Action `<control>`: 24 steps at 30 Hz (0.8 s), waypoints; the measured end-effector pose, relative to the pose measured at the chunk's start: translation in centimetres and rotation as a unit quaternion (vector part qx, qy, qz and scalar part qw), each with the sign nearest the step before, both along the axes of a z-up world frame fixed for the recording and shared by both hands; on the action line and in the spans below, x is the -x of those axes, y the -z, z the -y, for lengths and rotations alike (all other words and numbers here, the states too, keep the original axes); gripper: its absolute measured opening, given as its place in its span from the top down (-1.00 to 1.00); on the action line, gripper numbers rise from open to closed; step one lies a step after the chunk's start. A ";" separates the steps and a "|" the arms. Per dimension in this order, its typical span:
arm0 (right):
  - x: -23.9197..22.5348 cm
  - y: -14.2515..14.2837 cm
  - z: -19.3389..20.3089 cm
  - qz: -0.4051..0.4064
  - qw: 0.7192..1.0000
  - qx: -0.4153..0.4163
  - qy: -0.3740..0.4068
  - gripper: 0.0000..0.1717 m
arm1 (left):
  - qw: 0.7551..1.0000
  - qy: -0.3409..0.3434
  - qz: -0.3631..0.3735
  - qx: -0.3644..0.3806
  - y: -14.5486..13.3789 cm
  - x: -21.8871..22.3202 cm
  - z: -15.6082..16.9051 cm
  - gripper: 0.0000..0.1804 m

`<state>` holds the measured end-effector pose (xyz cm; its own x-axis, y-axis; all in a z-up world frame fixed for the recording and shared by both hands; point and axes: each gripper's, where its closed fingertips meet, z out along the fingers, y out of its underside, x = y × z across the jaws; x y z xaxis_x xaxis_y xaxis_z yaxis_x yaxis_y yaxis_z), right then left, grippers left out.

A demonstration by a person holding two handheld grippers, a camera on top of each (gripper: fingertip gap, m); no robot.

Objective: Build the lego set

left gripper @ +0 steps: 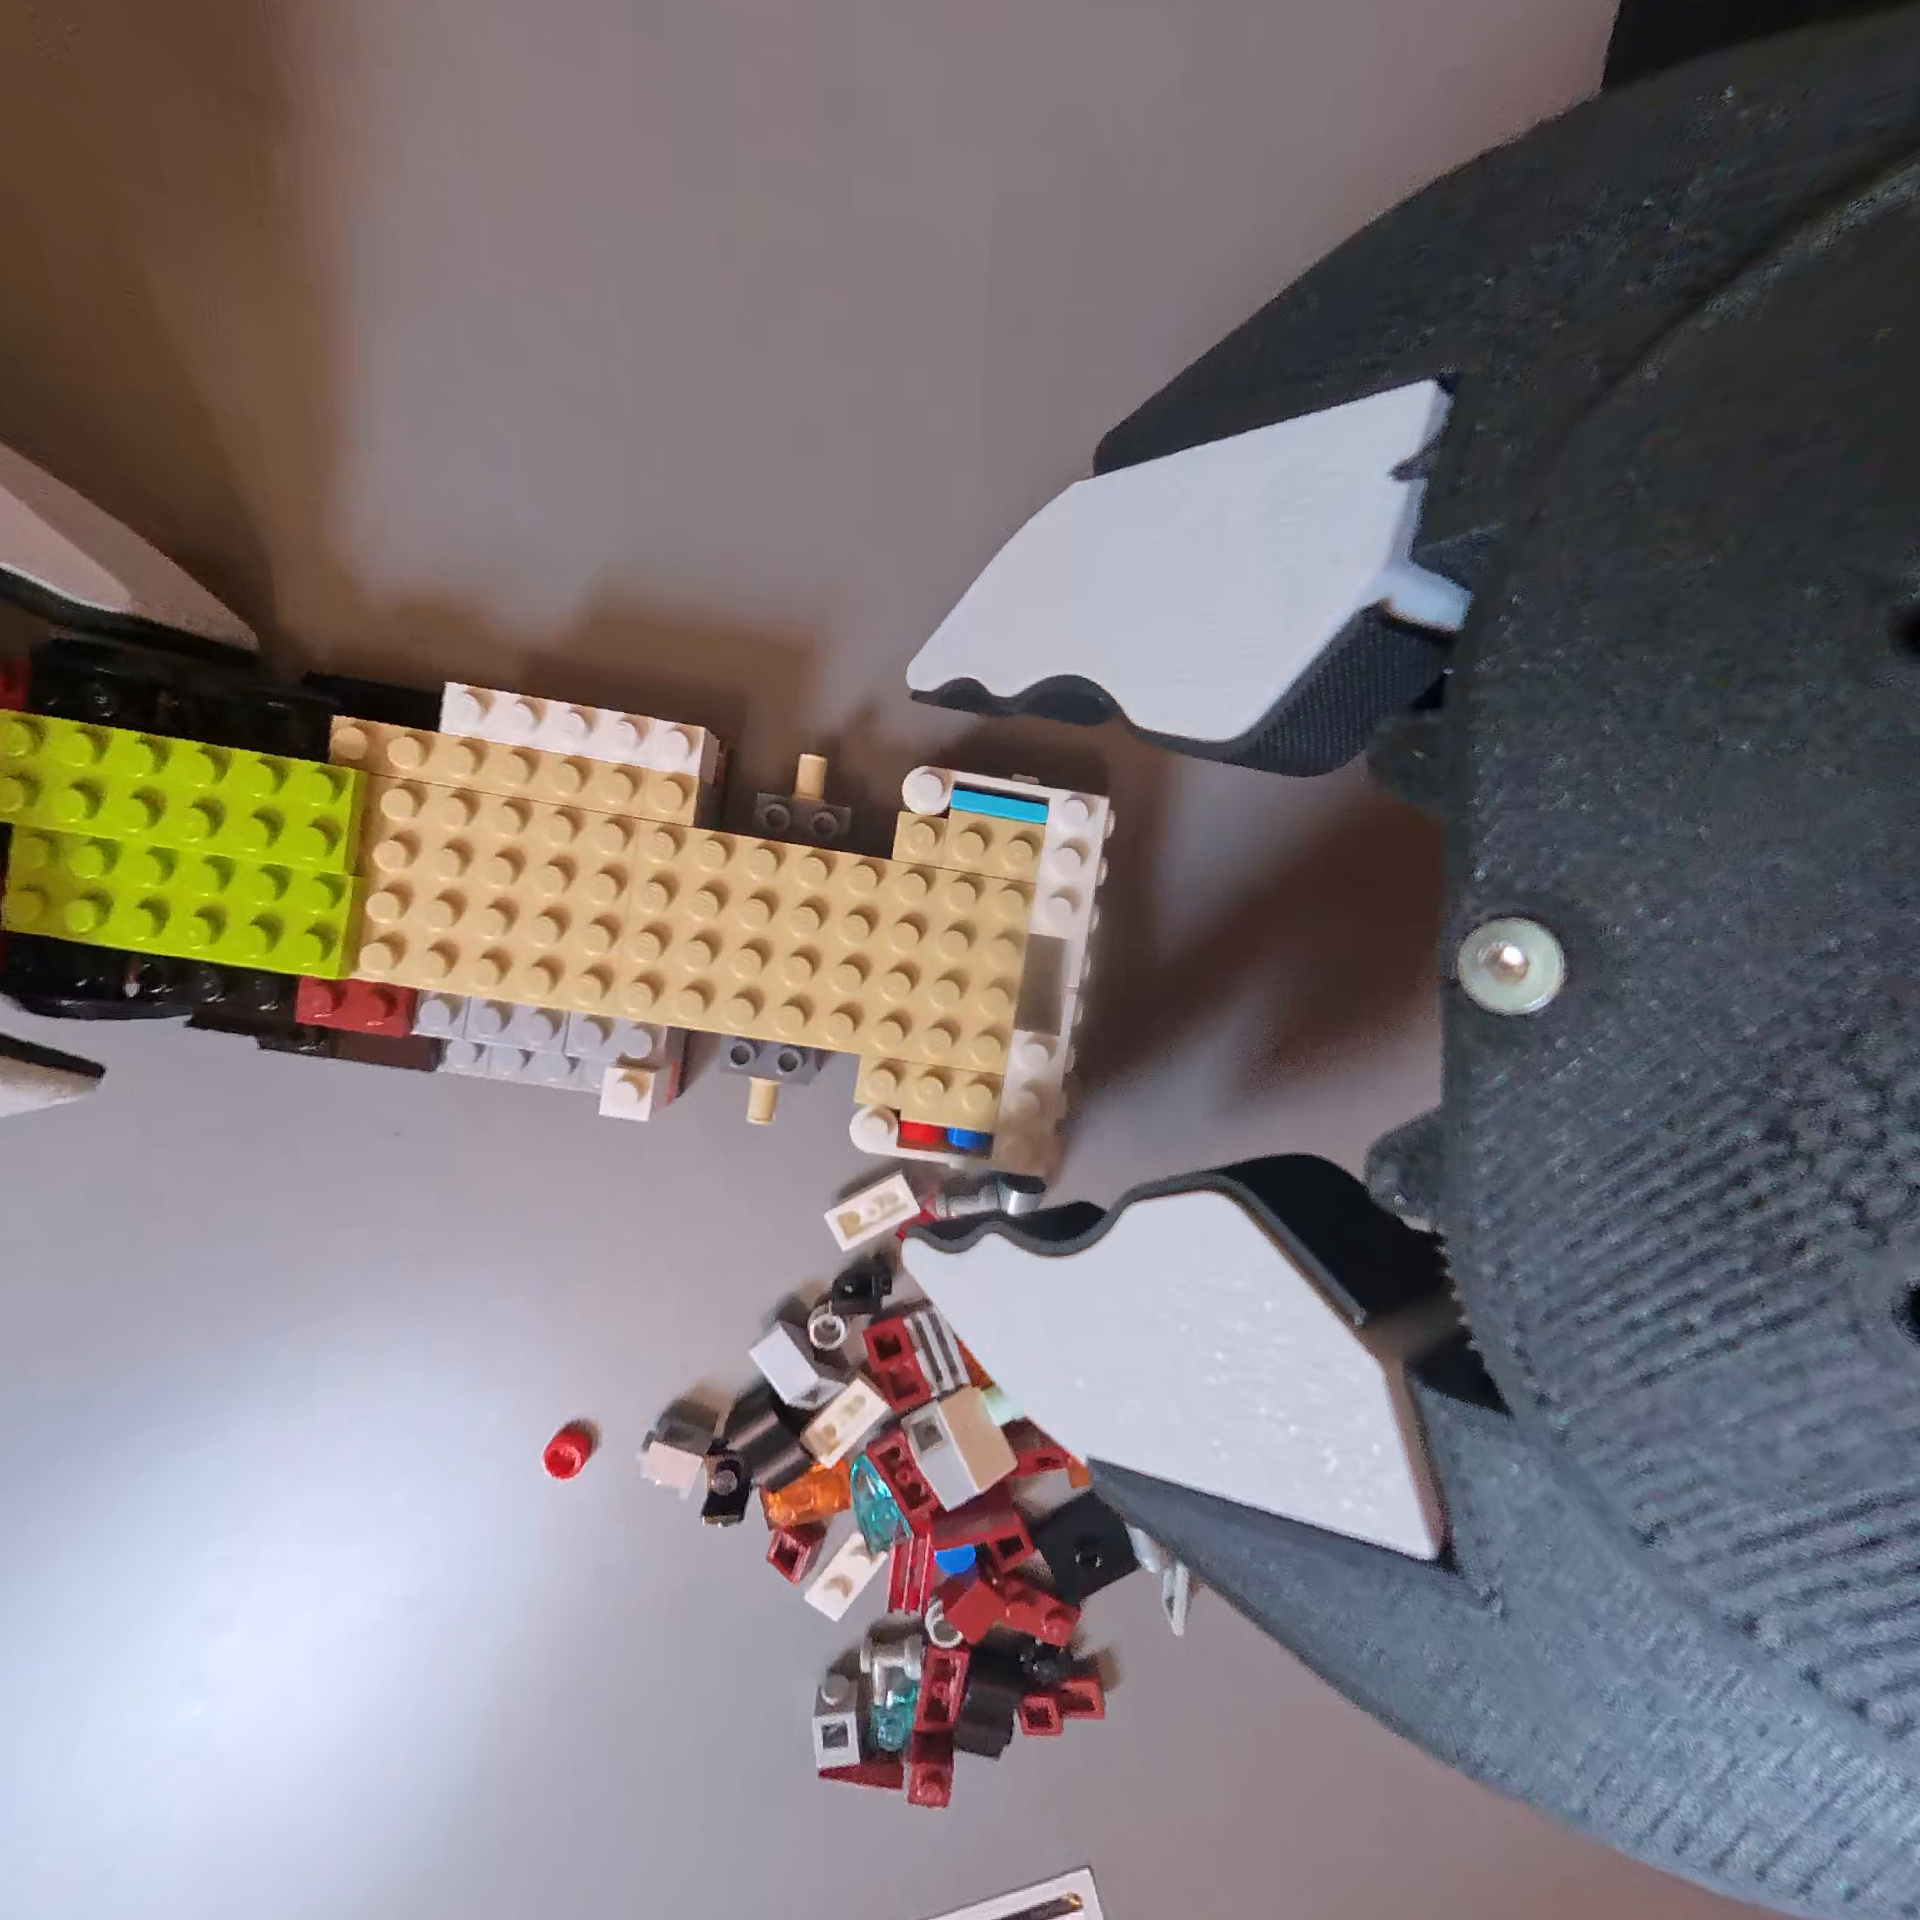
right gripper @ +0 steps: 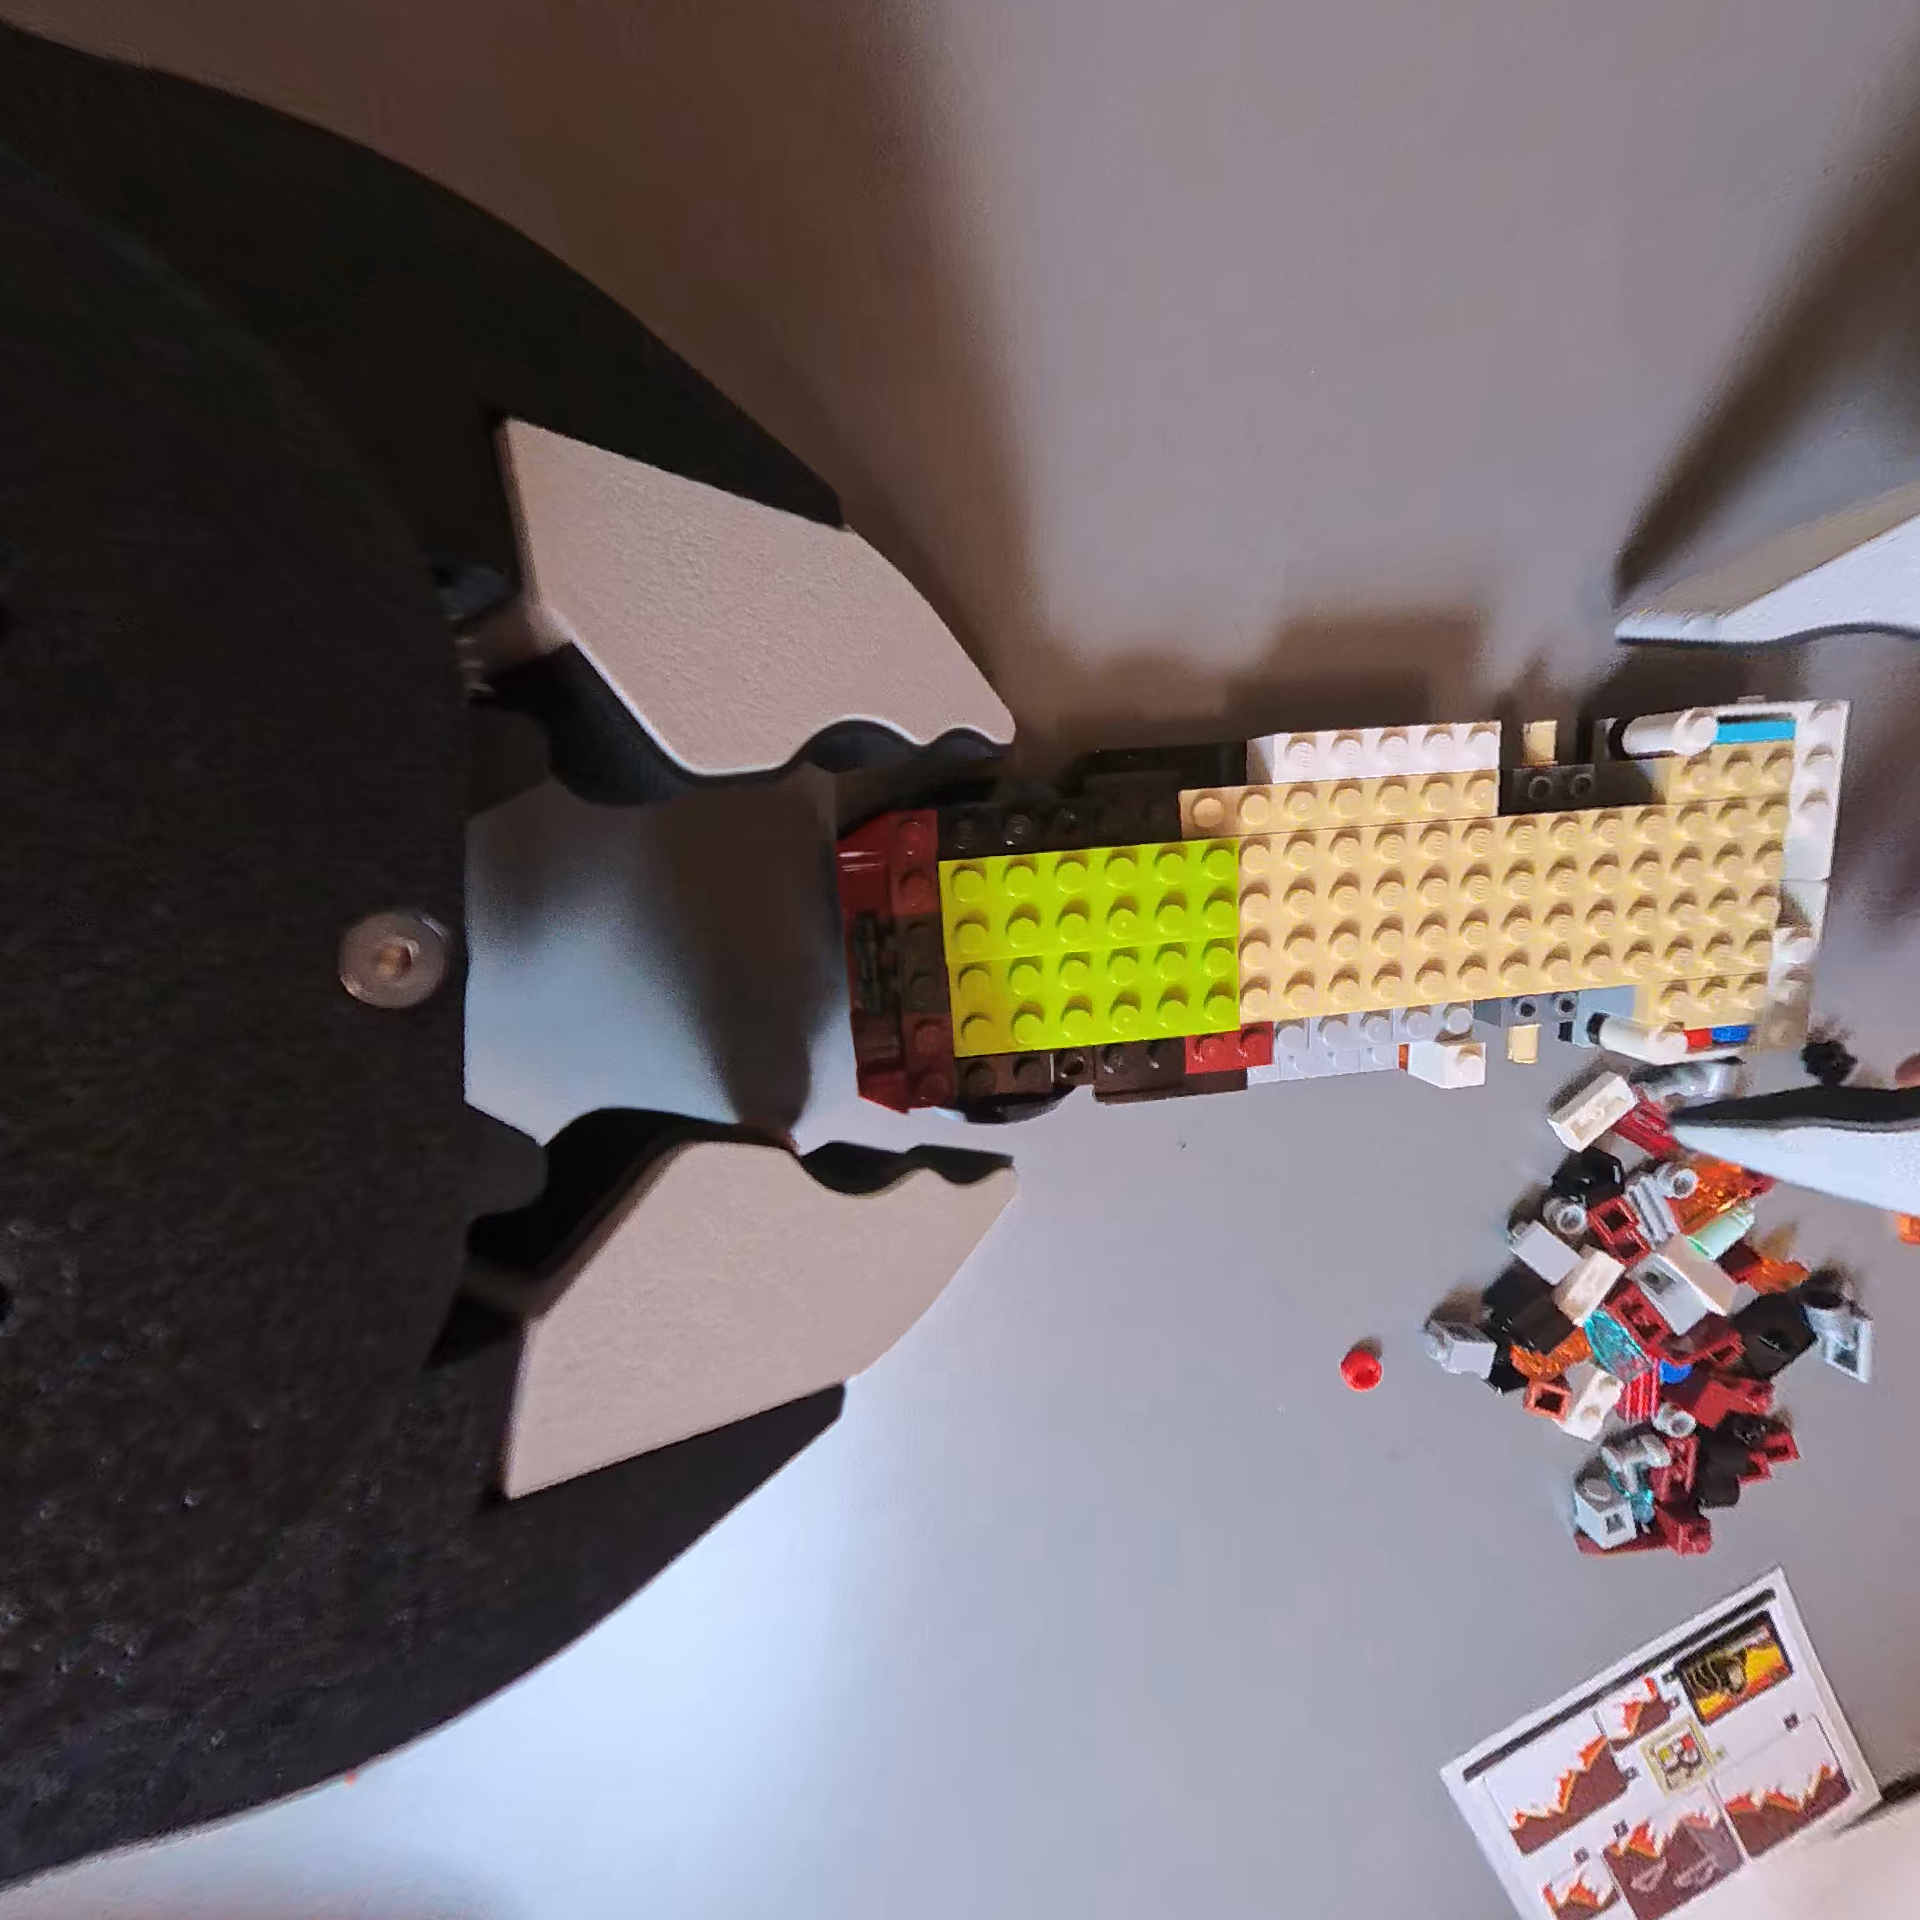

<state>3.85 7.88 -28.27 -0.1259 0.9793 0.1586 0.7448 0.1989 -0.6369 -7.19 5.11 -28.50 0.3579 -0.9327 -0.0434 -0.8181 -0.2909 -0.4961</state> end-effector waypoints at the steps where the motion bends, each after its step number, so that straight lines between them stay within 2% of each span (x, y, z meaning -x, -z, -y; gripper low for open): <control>1: 0.1 0.0 0.1 0.004 1.000 0.003 -0.006 0.26 | 1.000 0.009 -0.007 0.007 0.3 0.0 0.2 -0.02; 4: 0.1 0.0 -0.1 0.012 1.000 -0.004 -0.021 0.28 | 0.999 0.027 -0.008 0.024 0.7 -0.1 0.6 0.03; 6: -0.1 0.0 0.0 0.019 0.999 -0.001 -0.033 0.27 | 0.999 0.035 -0.008 0.027 0.6 -0.2 0.9 0.14; 13: -0.1 -0.5 0.5 0.001 0.999 -0.012 -0.040 0.21 | 0.999 0.014 0.000 0.040 0.3 -0.5 1.4 0.17; 17: -0.3 -2.0 0.9 -0.038 0.995 -0.080 -0.056 0.22 | 0.997 -0.011 0.022 0.071 -0.4 -0.8 1.9 0.18; 20: -0.6 -2.8 0.8 -0.064 0.979 -0.180 -0.072 0.35 | 0.993 -0.029 0.048 0.103 -0.9 -1.0 2.2 0.18; 24: -1.0 -2.6 0.8 -0.067 0.955 -0.279 -0.075 0.52 | 0.984 -0.054 0.089 0.146 -1.3 -1.3 2.4 0.18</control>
